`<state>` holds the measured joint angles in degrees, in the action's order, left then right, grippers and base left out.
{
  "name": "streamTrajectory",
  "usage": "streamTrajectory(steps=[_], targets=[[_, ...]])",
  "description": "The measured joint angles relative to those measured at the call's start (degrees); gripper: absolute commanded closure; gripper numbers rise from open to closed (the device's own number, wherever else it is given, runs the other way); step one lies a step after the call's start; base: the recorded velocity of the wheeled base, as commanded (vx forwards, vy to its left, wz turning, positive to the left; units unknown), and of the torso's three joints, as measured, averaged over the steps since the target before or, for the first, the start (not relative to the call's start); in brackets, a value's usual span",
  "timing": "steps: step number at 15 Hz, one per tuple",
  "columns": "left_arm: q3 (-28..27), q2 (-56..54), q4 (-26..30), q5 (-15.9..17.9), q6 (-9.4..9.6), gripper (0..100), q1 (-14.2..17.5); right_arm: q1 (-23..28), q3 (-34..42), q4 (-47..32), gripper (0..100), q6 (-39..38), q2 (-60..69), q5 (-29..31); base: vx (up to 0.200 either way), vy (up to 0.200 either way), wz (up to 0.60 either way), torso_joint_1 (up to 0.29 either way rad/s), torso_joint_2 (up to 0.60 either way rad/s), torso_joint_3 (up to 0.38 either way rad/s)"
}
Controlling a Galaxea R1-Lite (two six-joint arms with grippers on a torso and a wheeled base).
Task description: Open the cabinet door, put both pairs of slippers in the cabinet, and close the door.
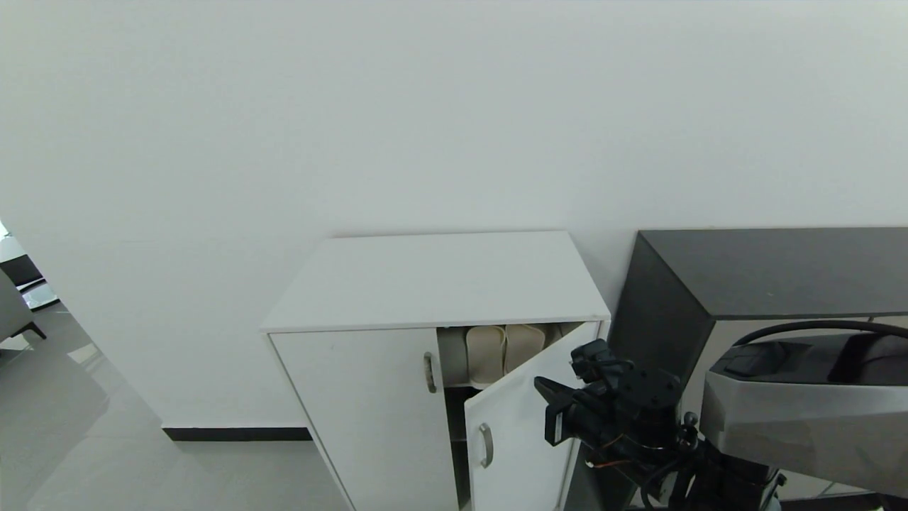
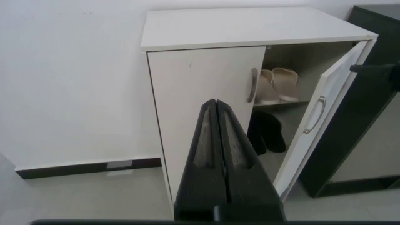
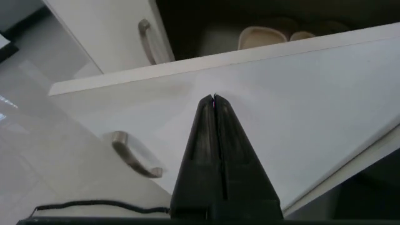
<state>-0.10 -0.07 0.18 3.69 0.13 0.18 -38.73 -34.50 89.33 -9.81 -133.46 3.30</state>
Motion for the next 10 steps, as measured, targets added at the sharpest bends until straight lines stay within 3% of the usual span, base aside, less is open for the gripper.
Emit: streamTrajectory(steps=[10], targets=[[0.0,0.0,0.0,0.0,-0.04,100,0.0,1.9,-7.0,-2.3,100,0.0,-4.4,0.0,0.000,0.000,0.00,0.000,0.00,0.000]])
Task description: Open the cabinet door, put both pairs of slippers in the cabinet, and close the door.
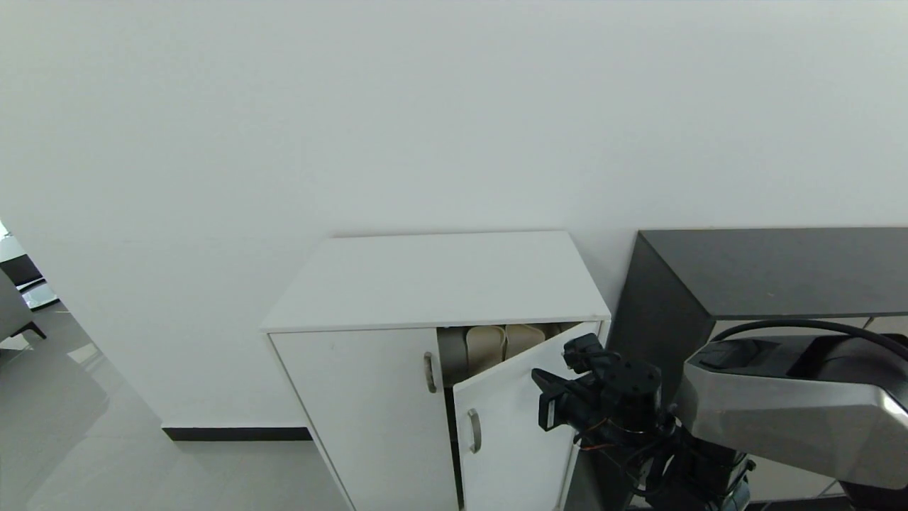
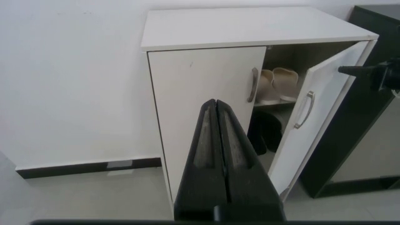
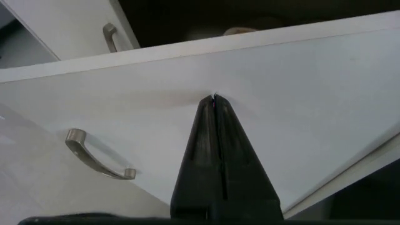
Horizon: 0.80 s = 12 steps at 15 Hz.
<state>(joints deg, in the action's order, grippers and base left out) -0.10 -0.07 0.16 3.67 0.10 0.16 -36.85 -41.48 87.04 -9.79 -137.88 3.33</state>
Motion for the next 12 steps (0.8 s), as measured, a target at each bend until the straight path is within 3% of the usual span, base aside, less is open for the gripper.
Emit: streamTrajectory(steps=[12], targets=[[0.0,0.0,0.0,0.0,0.00,100,0.0,3.2,-7.7,-6.4,100,0.0,-2.2,0.4,0.000,0.000,0.00,0.000,0.00,0.000]])
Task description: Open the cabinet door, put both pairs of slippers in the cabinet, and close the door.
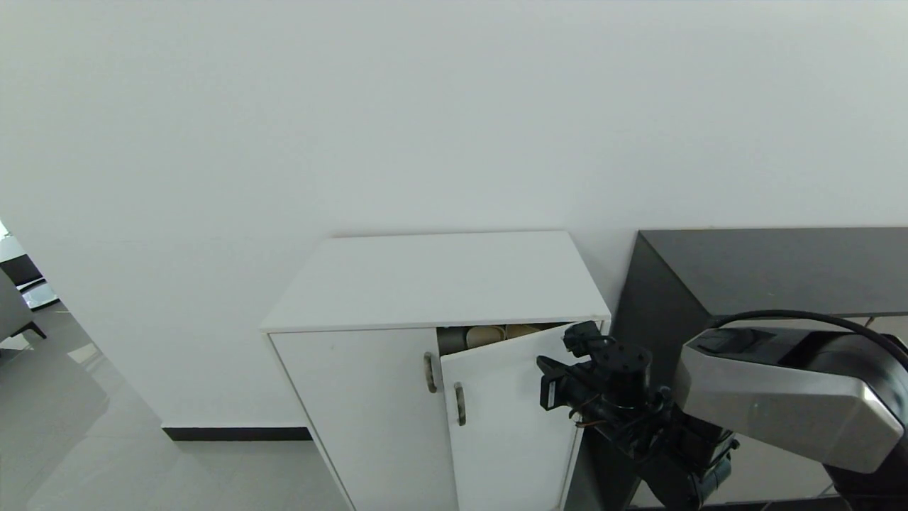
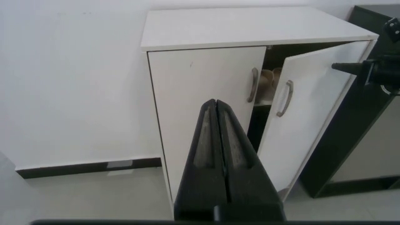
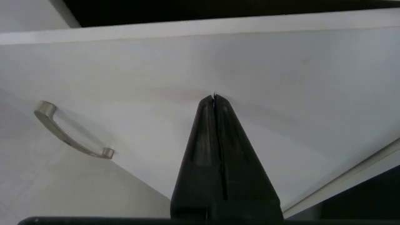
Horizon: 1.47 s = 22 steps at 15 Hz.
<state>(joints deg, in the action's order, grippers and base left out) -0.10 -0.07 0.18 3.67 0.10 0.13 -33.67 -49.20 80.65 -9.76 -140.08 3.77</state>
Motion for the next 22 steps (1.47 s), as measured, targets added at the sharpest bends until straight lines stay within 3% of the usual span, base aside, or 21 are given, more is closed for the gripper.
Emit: streamTrajectory(steps=[22], targets=[[0.0,0.0,0.0,0.0,0.00,100,0.0,2.9,-4.8,-0.7,100,0.1,-2.8,0.2,0.000,0.000,0.00,0.000,0.00,0.000]])
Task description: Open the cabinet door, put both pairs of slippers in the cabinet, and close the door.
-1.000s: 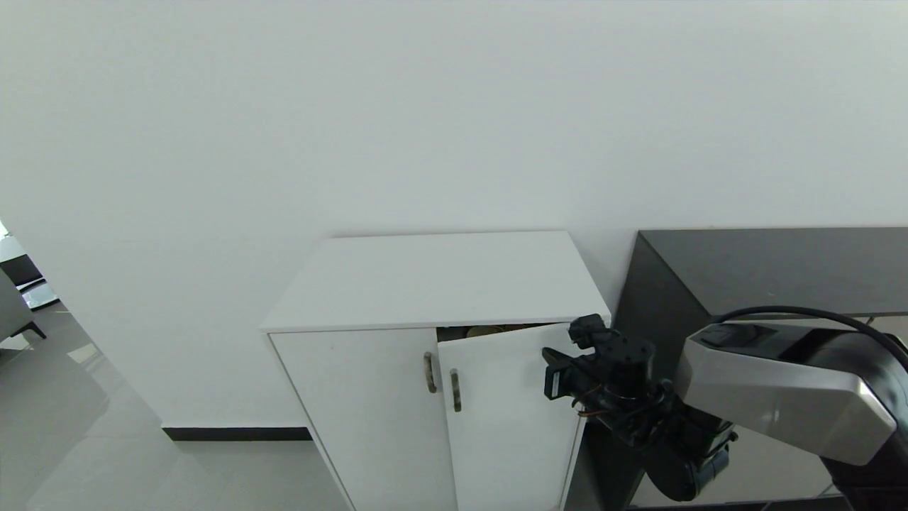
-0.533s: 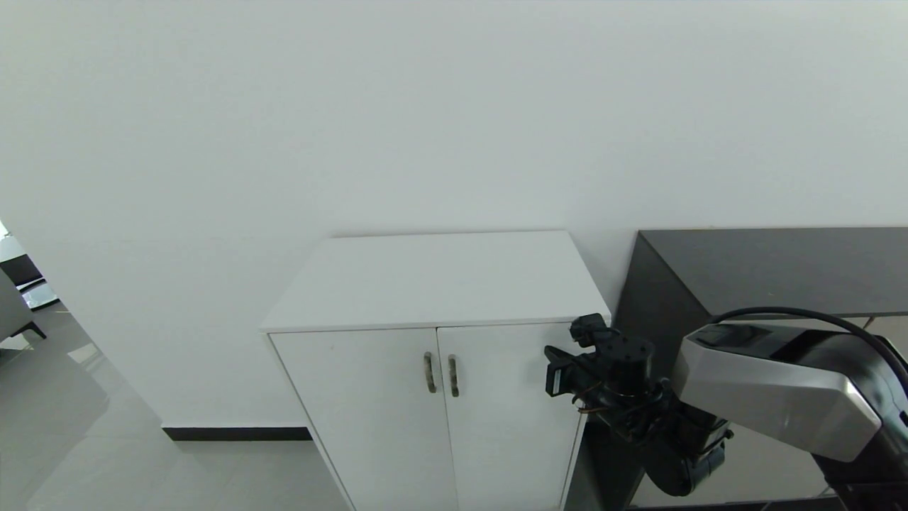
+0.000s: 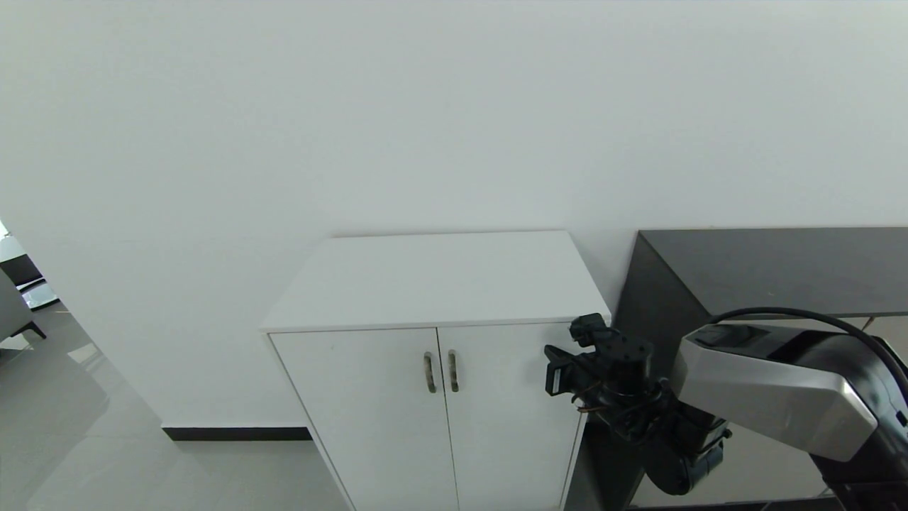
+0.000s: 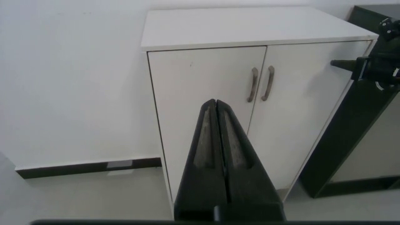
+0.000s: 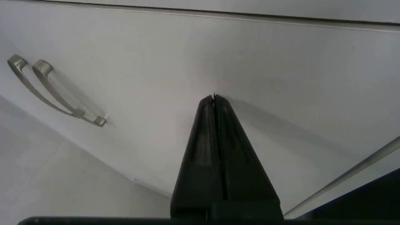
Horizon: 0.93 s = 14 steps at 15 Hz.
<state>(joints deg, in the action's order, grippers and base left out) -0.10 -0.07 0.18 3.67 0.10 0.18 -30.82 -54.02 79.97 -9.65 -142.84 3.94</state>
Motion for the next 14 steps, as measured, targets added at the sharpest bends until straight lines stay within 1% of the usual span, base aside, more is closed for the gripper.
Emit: streamTrajectory(steps=[2,4,8,10,14], targets=[[0.0,0.0,0.0,0.0,0.00,100,0.0,0.0,-0.2,0.0,100,0.0,-0.2,0.1,0.000,0.000,0.00,0.000,0.00,0.000],[0.0,0.0,0.0,0.0,0.00,100,0.0,0.0,-1.1,-0.5,100,0.1,-0.7,2.9,0.000,0.000,0.00,0.000,0.00,0.000],[0.0,0.0,0.0,0.0,0.00,100,0.0,-0.3,-0.3,-0.5,100,0.1,-0.3,3.4,0.000,0.000,0.00,0.000,0.00,0.000],[0.0,0.0,0.0,0.0,0.00,100,0.0,-1.0,3.0,-0.1,100,0.1,2.2,3.4,0.000,0.000,0.00,0.000,0.00,0.000],[0.0,0.0,0.0,0.0,0.00,100,0.0,-2.8,12.1,2.5,100,0.2,9.0,3.4,0.000,0.000,0.00,0.000,0.00,0.000]])
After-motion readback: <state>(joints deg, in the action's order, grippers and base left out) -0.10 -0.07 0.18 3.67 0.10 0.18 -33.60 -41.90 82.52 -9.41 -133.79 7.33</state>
